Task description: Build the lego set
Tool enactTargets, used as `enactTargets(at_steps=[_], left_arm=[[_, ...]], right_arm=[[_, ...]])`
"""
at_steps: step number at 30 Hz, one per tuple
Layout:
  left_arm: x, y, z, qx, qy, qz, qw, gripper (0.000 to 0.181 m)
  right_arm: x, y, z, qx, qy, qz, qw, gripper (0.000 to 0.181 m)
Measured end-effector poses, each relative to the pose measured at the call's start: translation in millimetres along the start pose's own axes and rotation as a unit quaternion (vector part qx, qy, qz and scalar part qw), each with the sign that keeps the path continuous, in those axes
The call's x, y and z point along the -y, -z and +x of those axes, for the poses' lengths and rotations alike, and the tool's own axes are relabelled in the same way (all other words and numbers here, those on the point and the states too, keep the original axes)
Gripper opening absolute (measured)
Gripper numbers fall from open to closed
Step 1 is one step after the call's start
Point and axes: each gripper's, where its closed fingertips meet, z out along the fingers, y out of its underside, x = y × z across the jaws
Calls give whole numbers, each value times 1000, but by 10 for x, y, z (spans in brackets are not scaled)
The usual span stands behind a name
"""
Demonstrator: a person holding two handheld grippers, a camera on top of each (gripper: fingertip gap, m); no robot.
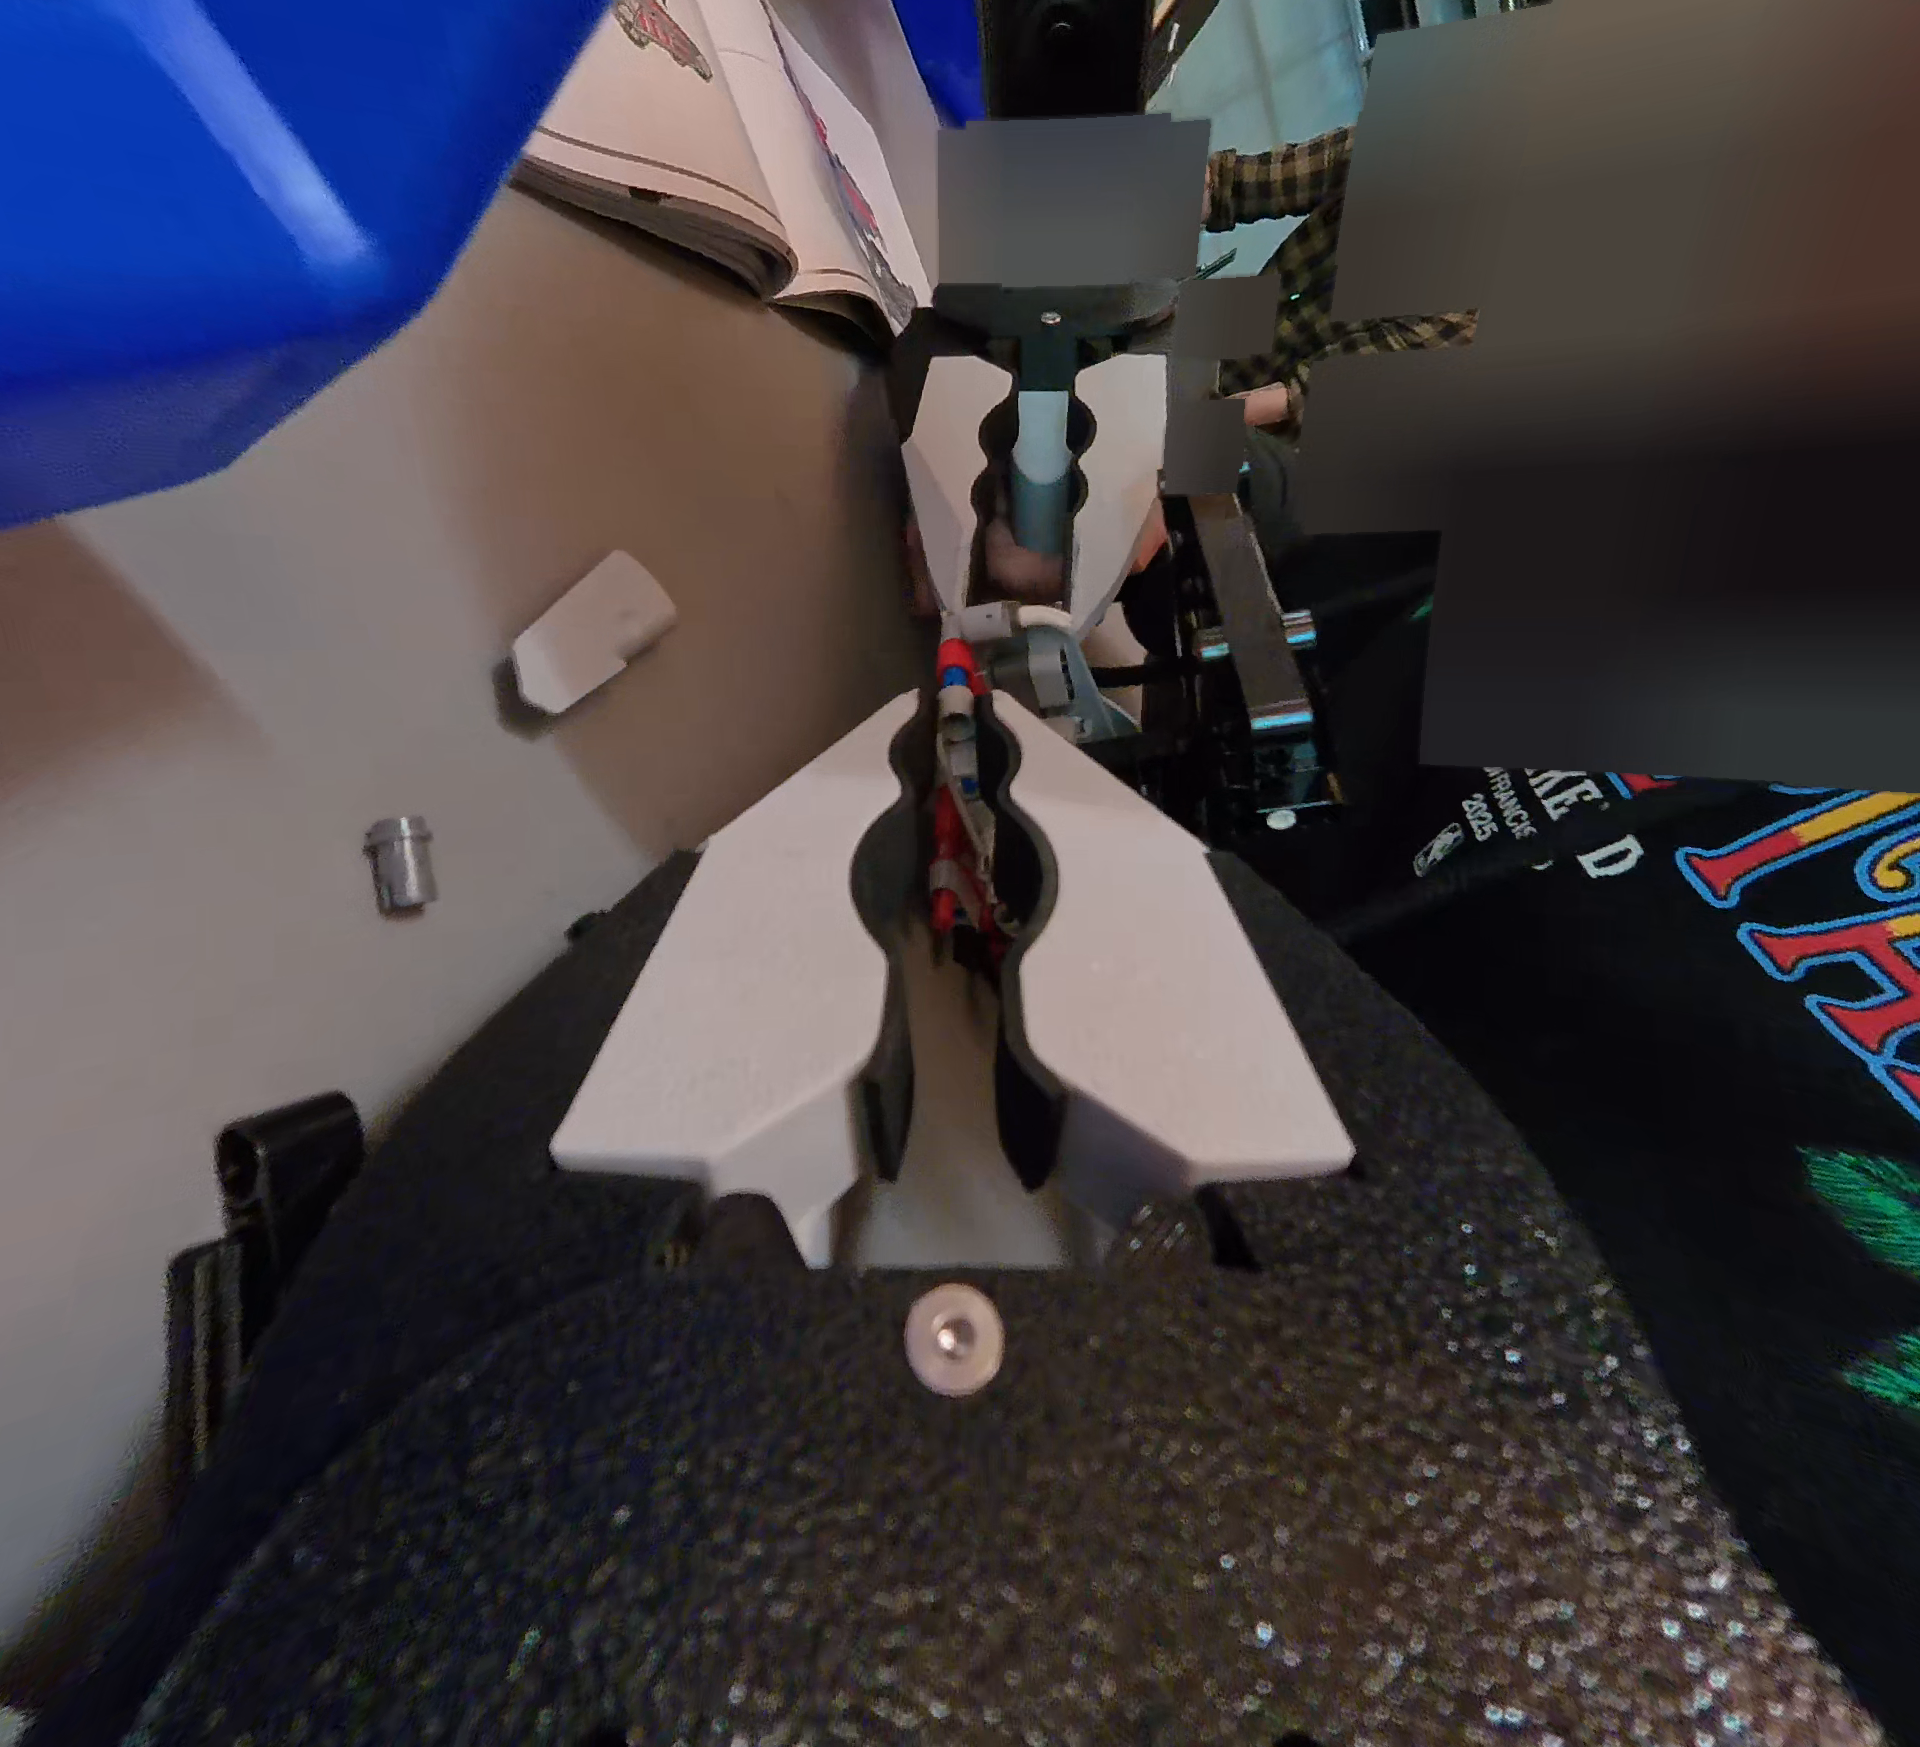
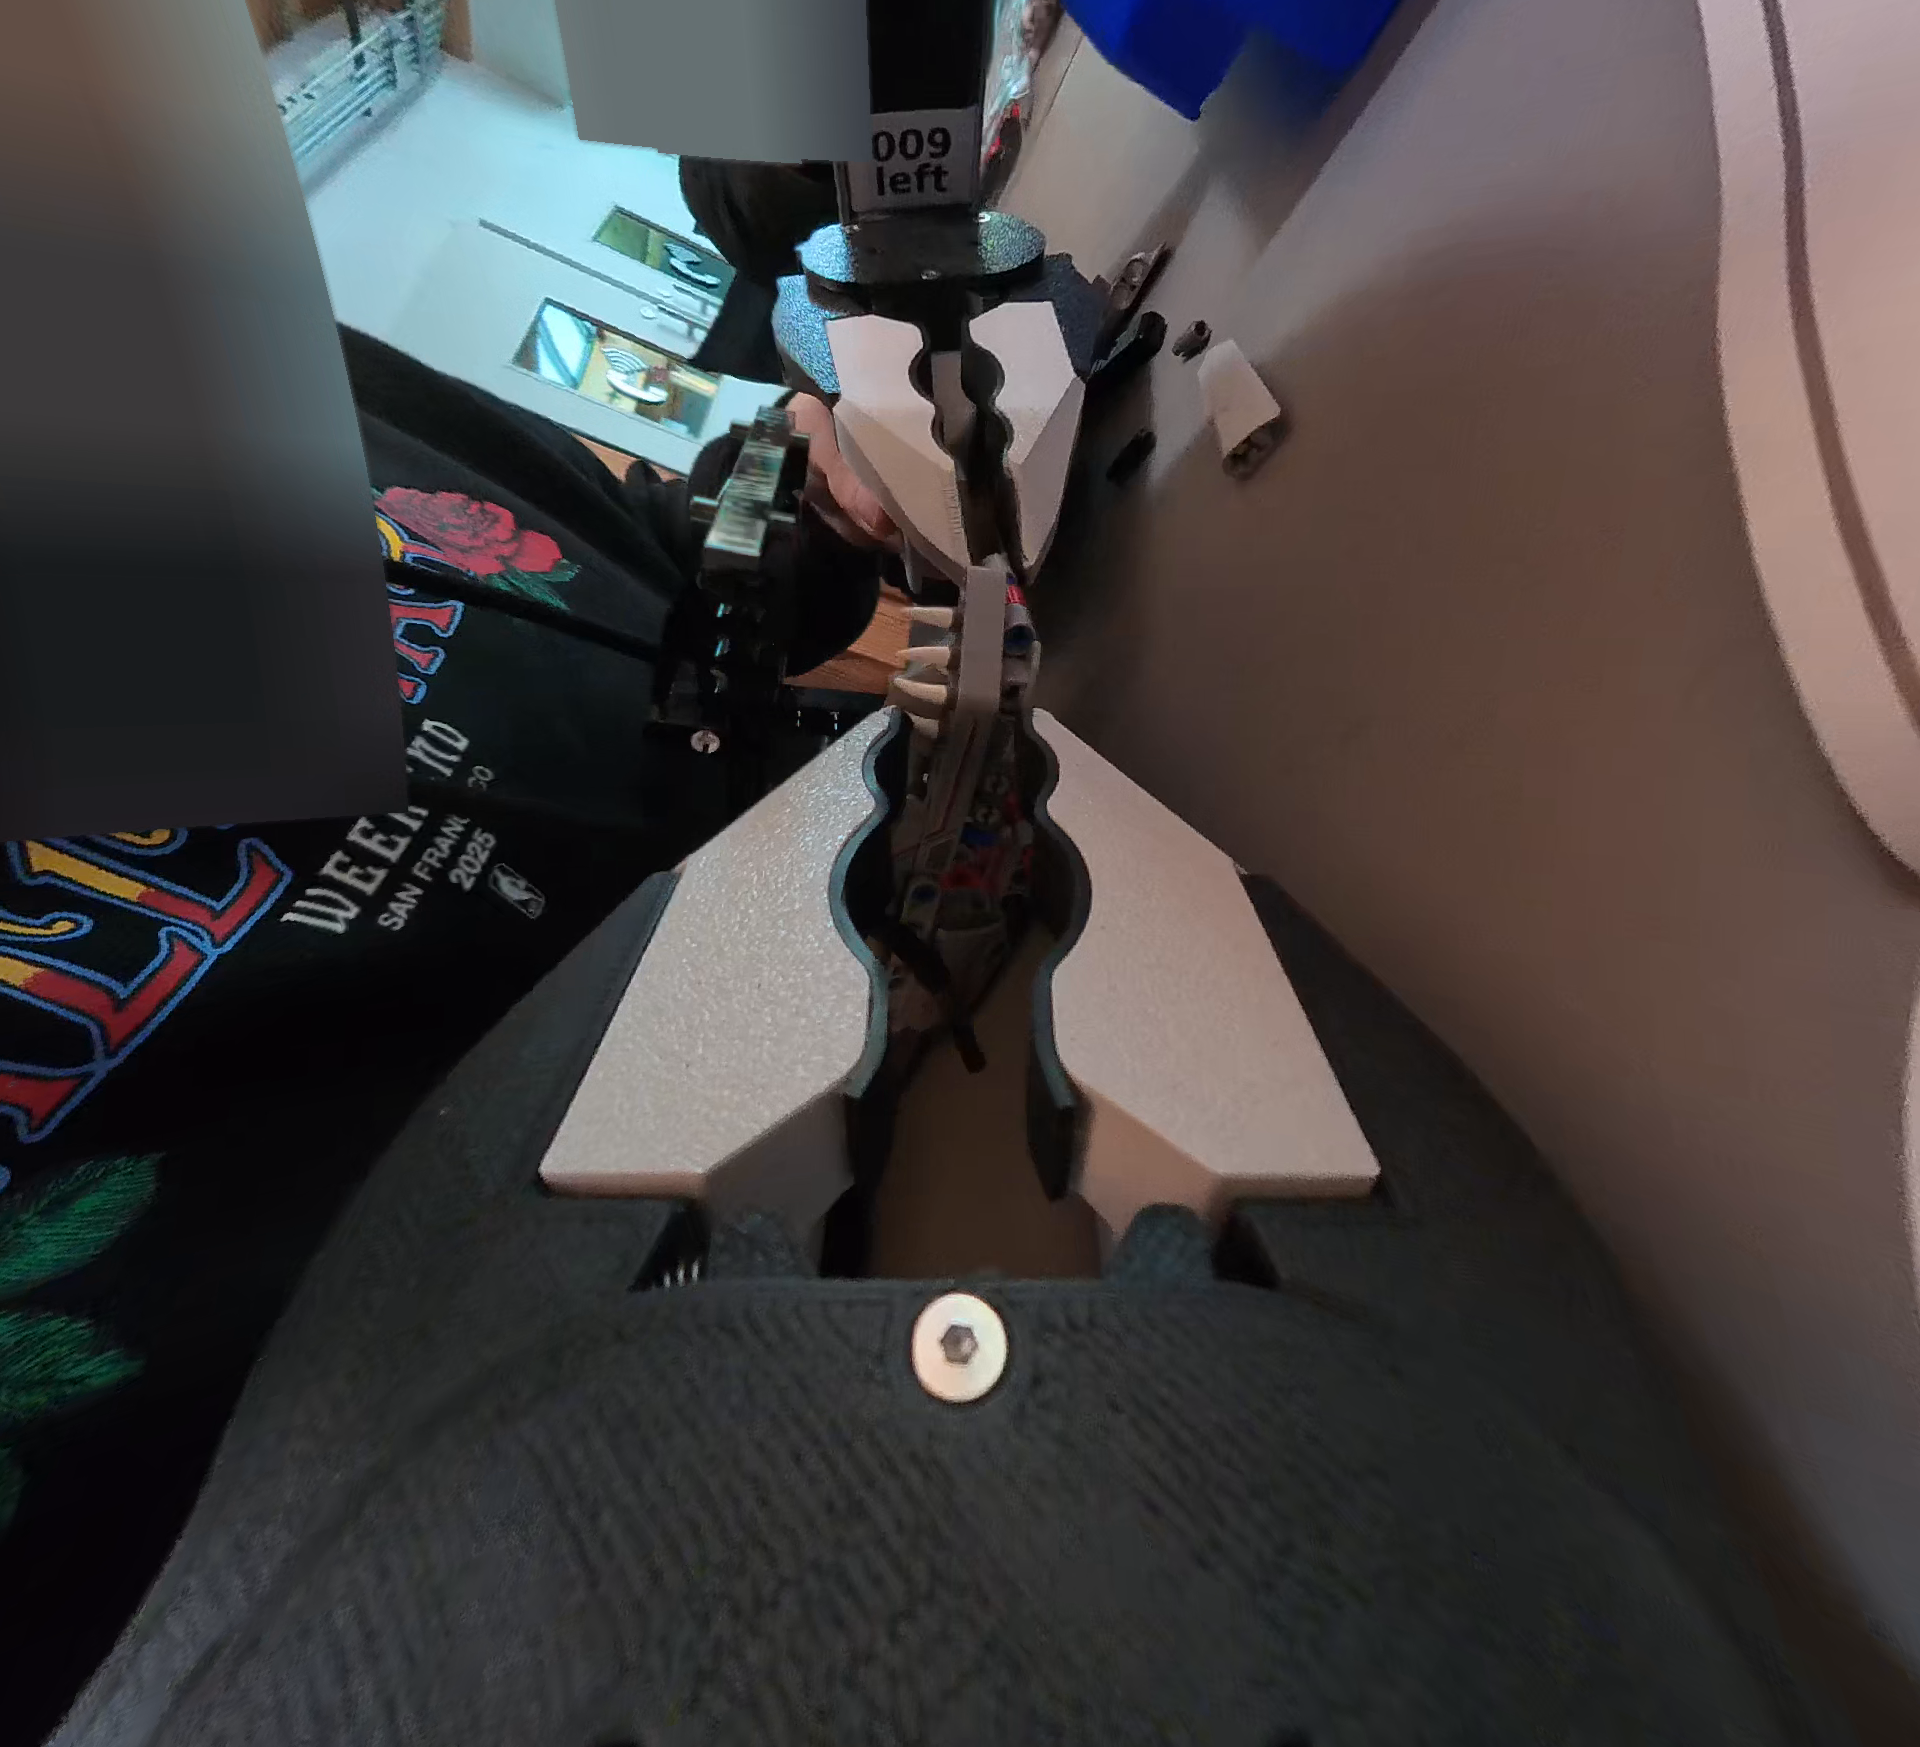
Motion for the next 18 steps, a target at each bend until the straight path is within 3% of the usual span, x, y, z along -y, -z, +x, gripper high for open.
enactTargets(at_steps=[5,6,9,15,17,18], left_arm=[[-2,12,3,-15,24,-9,1000,5],[-7,16,0,-15,26,-13,999,5],[-38,18,-4,-9,-5,-35,999,5],[-26,13,-17,-15,-12,-58,998,5],[-22,3,-13,-16,-12,-56,998,4],[-20,4,-10,-17,-13,-55,998,4]], right_arm=[[16,-15,-10,-7,31,-3,999,17],[13,-11,-21,-7,42,-7,999,10],[-2,-17,3,-20,69,-27,997,6],[12,-3,32,-6,22,-29,999,7],[16,56,-21,20,-11,-35,999,20],[79,93,-25,22,-14,-19,999,17]])
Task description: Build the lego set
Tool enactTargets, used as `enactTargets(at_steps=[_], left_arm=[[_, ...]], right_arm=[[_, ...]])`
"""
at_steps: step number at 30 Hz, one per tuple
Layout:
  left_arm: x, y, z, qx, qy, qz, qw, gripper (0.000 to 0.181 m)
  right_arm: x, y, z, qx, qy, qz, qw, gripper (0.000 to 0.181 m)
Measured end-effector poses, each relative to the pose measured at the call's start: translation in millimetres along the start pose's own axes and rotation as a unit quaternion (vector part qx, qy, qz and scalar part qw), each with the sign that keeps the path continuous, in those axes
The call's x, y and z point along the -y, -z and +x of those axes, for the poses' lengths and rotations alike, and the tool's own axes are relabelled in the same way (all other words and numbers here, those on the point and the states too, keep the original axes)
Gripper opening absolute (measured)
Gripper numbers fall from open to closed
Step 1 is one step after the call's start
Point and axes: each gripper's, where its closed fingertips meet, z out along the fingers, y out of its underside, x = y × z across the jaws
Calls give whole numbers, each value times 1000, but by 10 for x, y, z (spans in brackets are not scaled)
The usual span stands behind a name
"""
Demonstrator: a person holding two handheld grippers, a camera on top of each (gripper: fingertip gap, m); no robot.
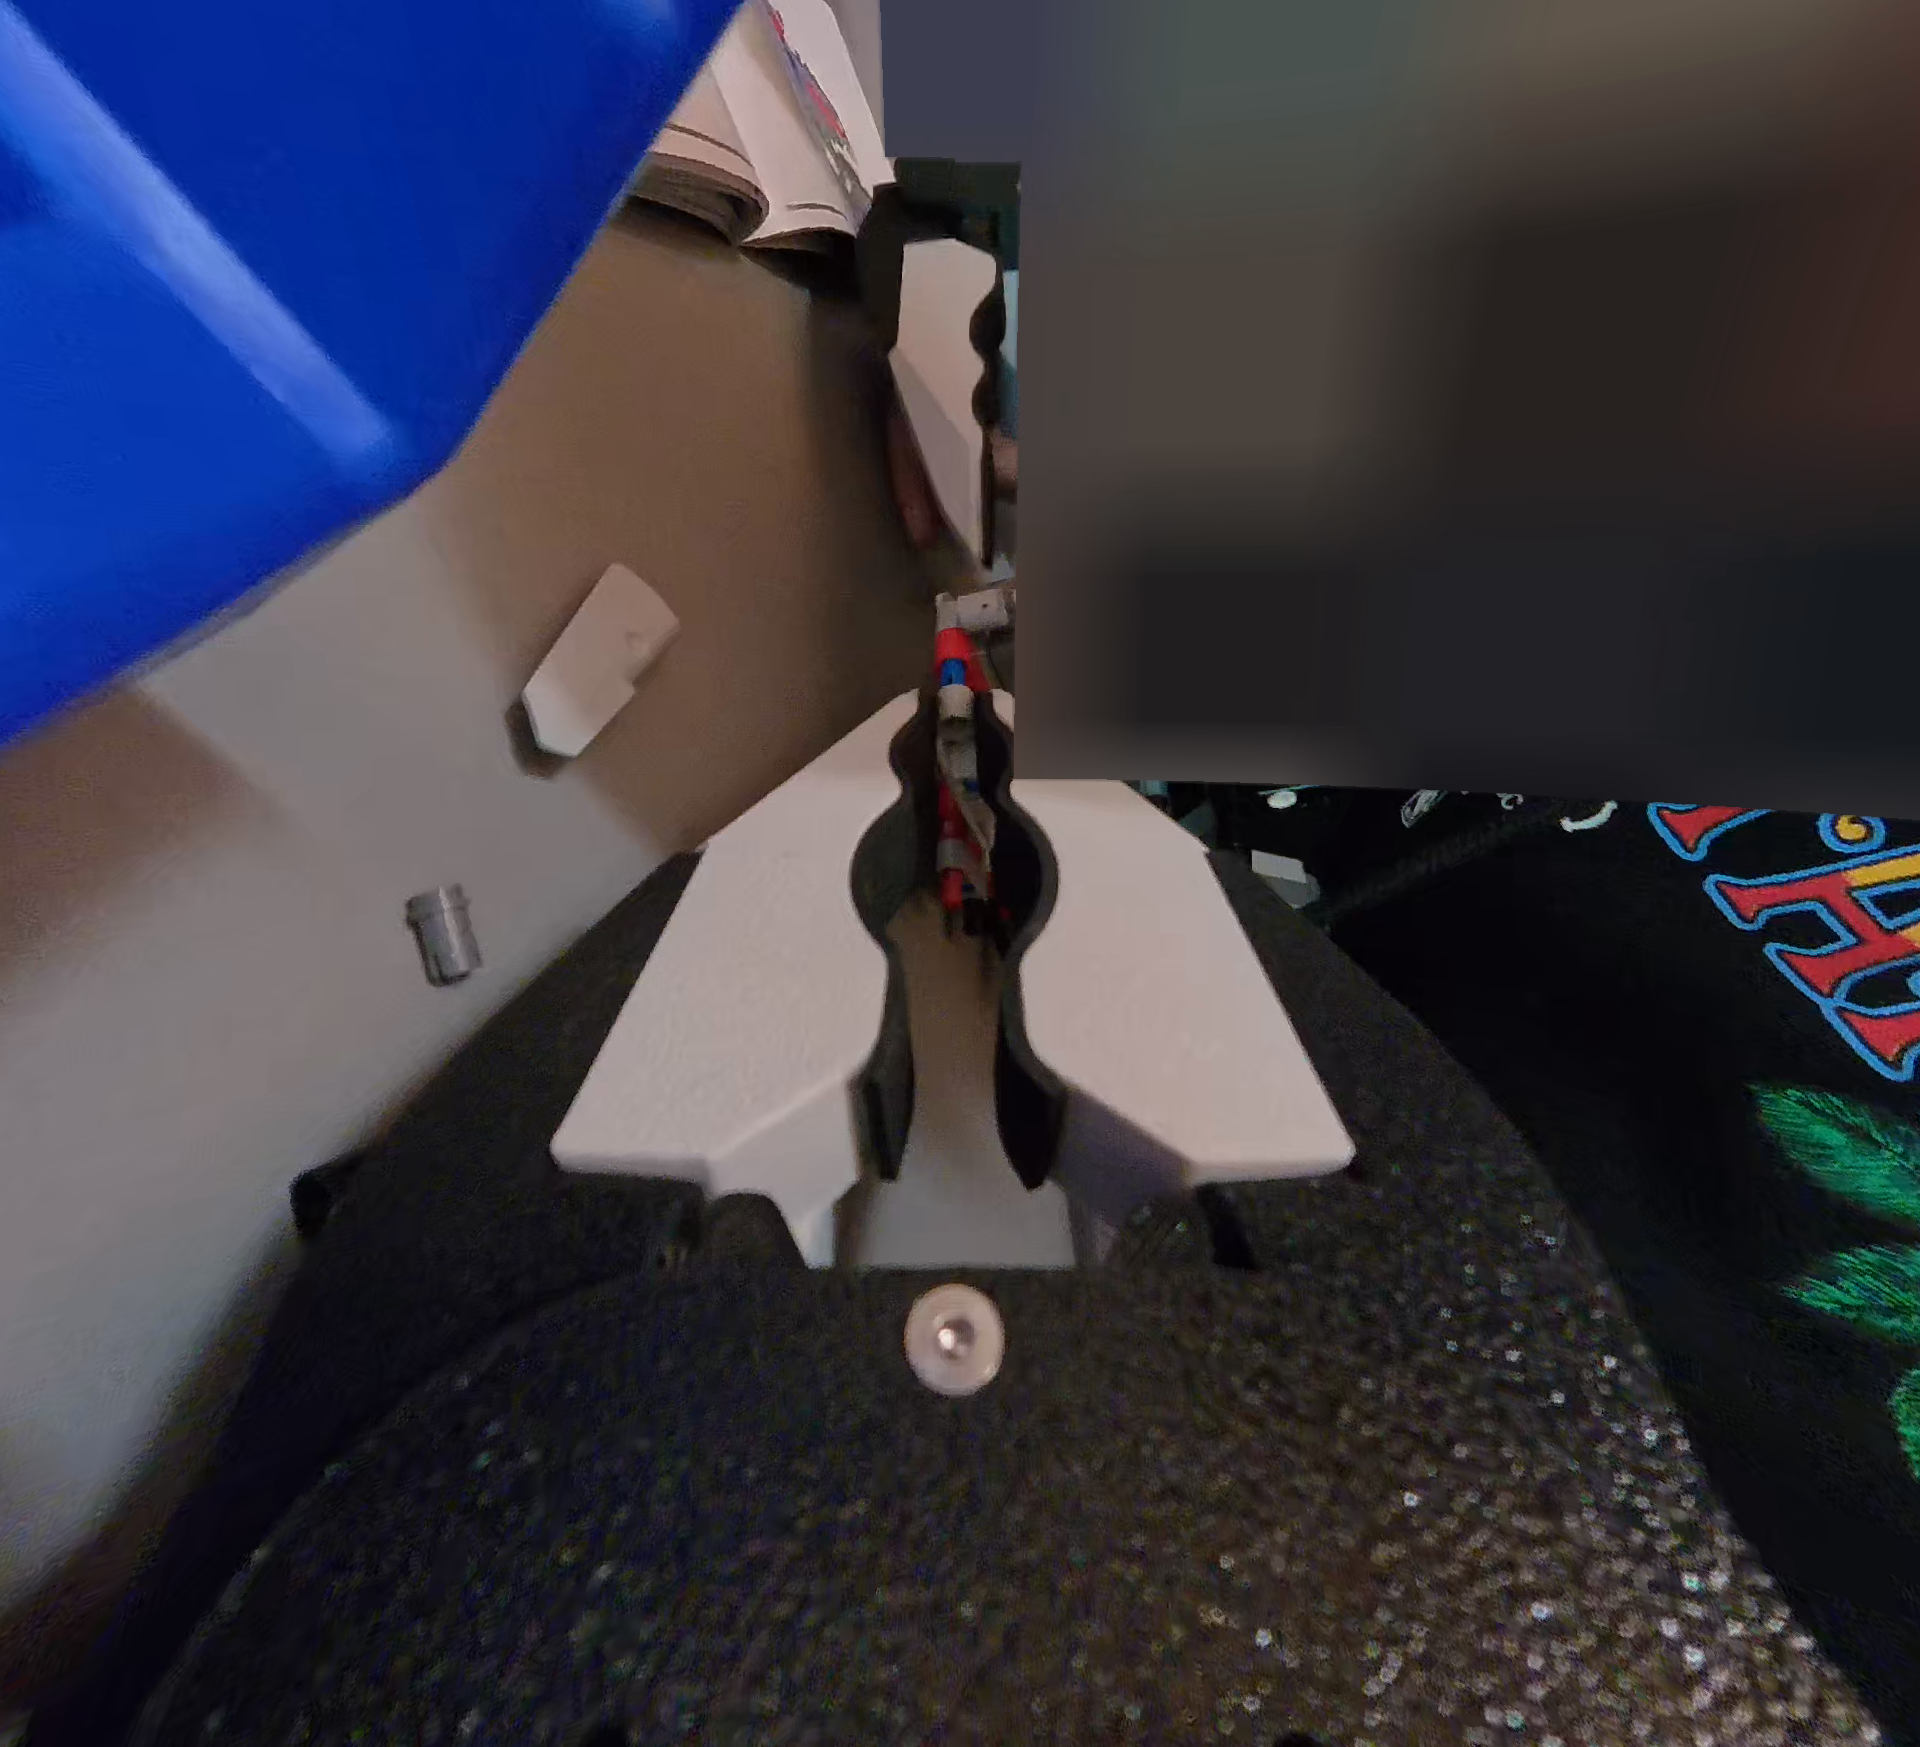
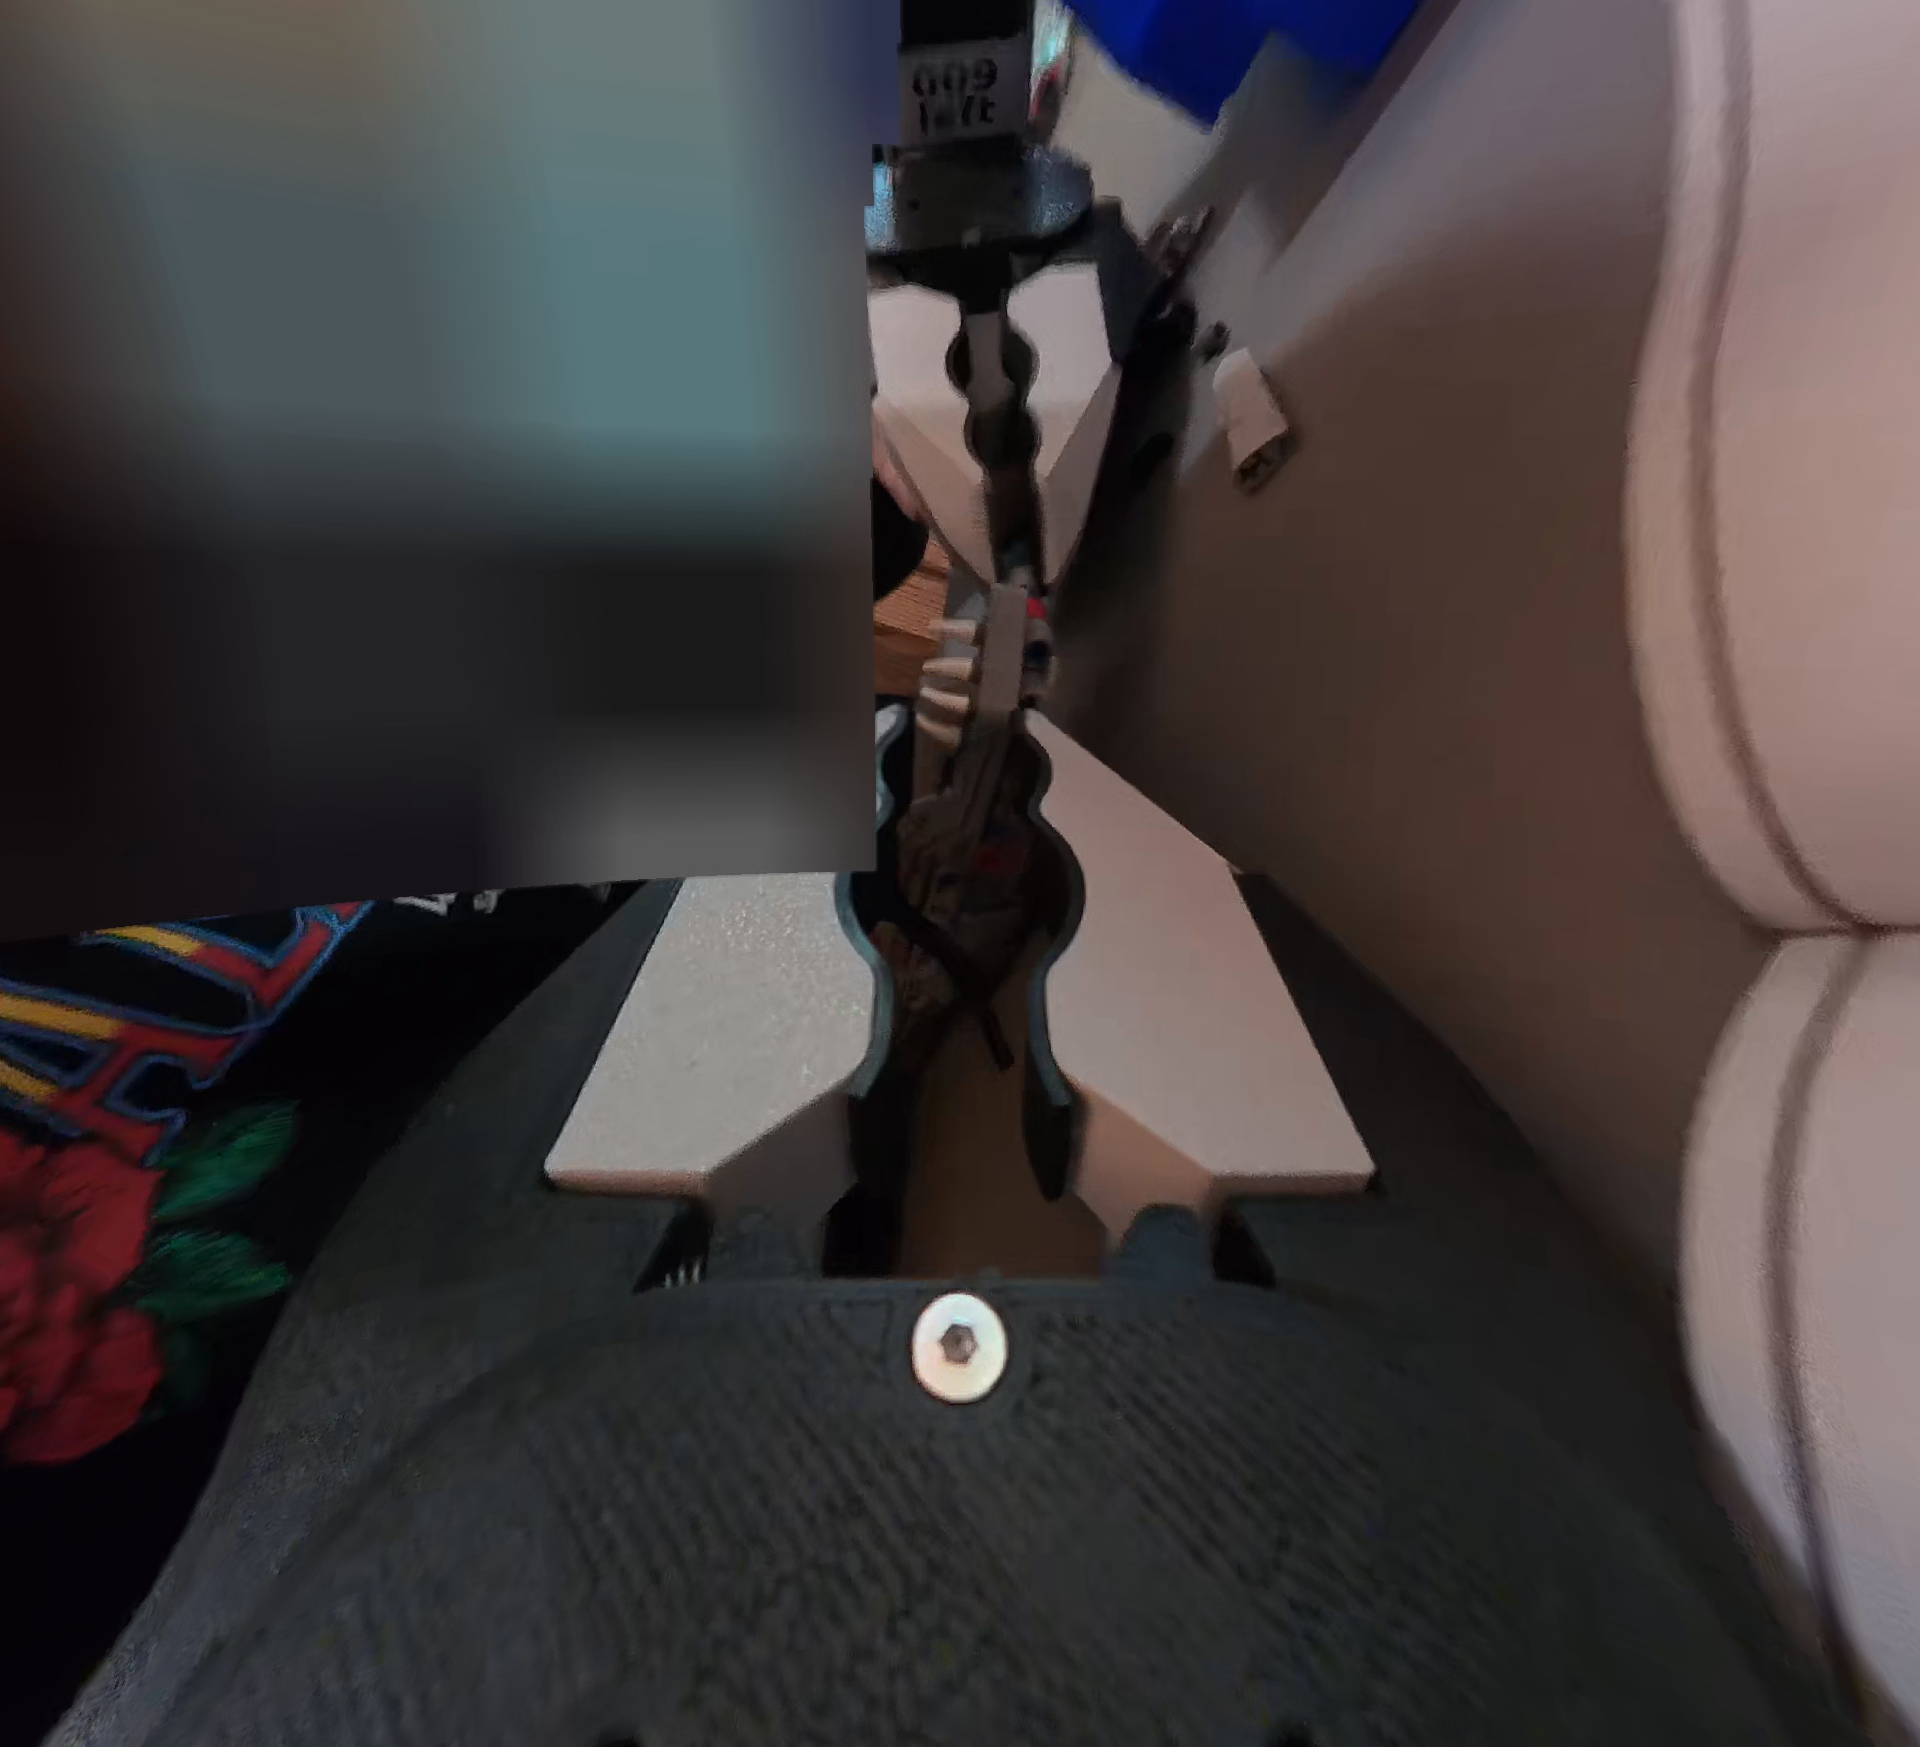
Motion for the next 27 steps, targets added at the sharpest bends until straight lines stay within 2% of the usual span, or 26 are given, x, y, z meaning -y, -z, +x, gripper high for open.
enactTargets(at_steps=[3,7,10,15,27], left_arm=[[6,3,2,1,-3,3,1000,4],[2,0,2,3,-8,4,1000,4],[1,1,4,4,-12,5,1000,4],[-5,0,10,4,-18,4,1000,5],[-23,6,-1,9,-25,-5,1000,5]], right_arm=[[191,49,158,-49,-4,51,998,23],[98,-89,191,-56,-19,0,998,30],[94,-128,182,-50,-26,-13,998,29],[58,-189,97,-2,-41,-37,998,16],[34,-229,94,39,-29,-108,993,16]])
